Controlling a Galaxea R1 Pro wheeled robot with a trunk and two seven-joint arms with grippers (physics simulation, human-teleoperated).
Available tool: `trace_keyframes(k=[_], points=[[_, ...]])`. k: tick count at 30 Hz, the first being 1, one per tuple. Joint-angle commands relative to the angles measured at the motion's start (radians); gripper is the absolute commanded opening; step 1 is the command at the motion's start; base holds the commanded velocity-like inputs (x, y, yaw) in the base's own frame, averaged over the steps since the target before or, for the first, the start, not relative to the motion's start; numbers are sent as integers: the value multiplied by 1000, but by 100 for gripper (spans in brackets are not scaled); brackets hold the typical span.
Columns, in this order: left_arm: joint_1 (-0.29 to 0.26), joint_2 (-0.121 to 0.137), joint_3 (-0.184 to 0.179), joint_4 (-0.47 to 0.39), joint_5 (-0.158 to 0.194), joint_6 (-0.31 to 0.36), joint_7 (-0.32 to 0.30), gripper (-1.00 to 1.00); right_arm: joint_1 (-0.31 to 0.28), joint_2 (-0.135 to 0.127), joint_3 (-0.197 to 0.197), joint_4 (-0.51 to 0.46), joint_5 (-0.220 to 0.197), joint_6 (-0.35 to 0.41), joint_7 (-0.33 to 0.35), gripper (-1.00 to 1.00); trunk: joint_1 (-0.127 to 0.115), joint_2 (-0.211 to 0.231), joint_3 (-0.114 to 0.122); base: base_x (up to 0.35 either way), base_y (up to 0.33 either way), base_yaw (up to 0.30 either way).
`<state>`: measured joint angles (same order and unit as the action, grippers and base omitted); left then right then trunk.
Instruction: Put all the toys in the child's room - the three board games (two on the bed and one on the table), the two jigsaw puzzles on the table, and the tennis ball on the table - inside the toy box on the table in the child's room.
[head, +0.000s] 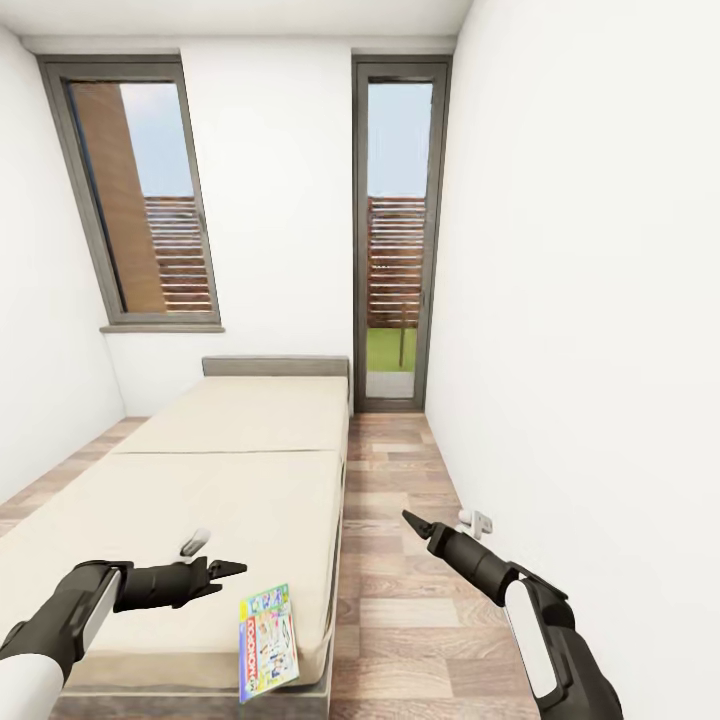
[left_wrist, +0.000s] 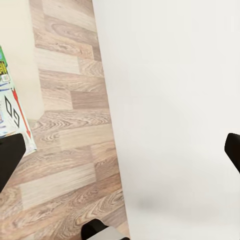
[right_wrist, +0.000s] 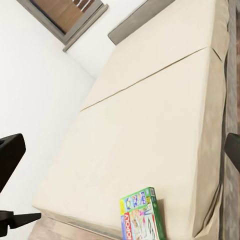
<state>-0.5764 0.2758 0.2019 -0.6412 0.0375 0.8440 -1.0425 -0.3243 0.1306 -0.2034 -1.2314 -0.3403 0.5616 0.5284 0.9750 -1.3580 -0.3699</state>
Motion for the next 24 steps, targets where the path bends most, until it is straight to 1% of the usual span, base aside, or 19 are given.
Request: trace_keyframes(k=[1, 24], points=[[-1, 0, 1, 0, 4, 9, -1, 100, -1, 1, -3, 0, -5, 8, 2, 100, 4, -8, -4, 0, 0, 0], [0, -1, 1, 0, 4, 9, -2, 100, -1, 0, 2, 0, -14, 6, 2, 100, 92, -169, -77, 0, 0, 0]])
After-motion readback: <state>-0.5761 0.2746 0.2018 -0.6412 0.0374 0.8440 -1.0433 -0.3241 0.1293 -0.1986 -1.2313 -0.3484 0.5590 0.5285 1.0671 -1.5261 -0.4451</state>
